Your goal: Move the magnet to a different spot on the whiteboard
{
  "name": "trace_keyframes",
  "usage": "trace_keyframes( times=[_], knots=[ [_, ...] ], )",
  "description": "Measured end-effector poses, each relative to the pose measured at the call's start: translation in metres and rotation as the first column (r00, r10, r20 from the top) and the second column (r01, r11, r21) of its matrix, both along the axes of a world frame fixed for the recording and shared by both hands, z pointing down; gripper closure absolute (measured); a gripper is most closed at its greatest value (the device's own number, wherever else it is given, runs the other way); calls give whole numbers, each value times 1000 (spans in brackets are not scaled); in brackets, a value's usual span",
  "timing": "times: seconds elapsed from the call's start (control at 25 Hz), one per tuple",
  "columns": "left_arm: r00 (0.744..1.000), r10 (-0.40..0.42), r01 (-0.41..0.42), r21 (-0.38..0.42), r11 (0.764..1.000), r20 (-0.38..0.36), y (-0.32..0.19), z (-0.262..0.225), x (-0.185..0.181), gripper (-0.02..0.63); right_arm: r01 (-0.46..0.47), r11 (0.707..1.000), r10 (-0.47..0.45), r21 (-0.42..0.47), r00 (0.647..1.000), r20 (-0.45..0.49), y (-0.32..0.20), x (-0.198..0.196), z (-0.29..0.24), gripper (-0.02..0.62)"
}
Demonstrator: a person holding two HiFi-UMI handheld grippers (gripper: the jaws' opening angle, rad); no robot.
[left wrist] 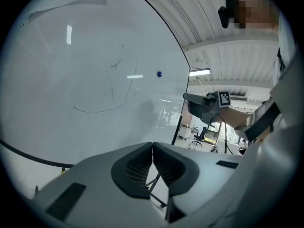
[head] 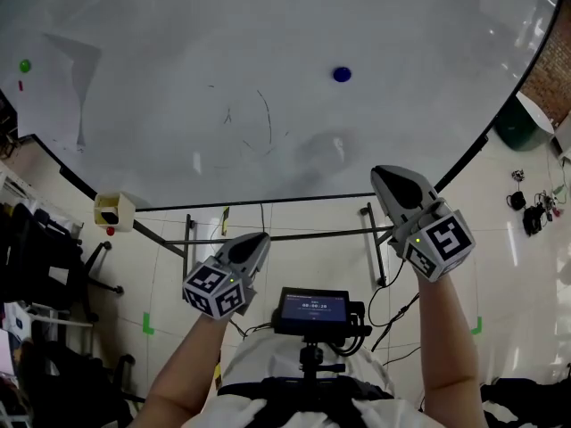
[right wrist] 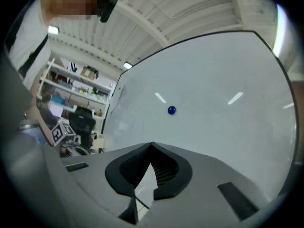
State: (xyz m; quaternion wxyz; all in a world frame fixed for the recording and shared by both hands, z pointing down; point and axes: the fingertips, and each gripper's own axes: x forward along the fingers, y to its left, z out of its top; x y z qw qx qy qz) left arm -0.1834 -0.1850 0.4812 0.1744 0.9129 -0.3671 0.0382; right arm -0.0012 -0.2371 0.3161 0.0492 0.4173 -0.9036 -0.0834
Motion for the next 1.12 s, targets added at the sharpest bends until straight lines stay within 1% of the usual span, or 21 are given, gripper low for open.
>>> trace_keyframes(
  times=[0.08, 0.2, 0.32, 0.48, 0.72, 0.88, 1.12],
  knots=[
    [1000, 6, -6, 10, 1000, 0, 7, -5, 15, 572, 40, 998, -37, -55, 998, 58, 18, 12, 14, 560],
    [1000, 19, -19, 22, 1000, 3, 18, -11, 37, 572, 76, 990, -66, -115, 994, 87, 42, 30, 41, 560],
    [1000, 26, -26, 30, 999, 7, 30, -16, 58, 572, 112, 976, -89, -185, 988, 129, 66, 44, 69, 560],
    [1000, 26, -27, 35, 999, 14, 46, -20, 81, 572, 144, 959, -98, -243, 977, 190, 94, 60, 94, 560],
    [999, 12, -13, 34, 999, 37, 69, -19, 103, 572, 189, 939, -116, -288, 961, 252, 129, 76, 123, 560],
    [999, 3, -5, 29, 1000, 43, 86, -18, 118, 572, 228, 922, -123, -313, 939, 321, 151, 85, 140, 560],
    [999, -4, 3, 19, 1000, 52, 109, -15, 133, 572, 282, 909, -163, -305, 917, 363, 175, 89, 147, 560]
  ],
)
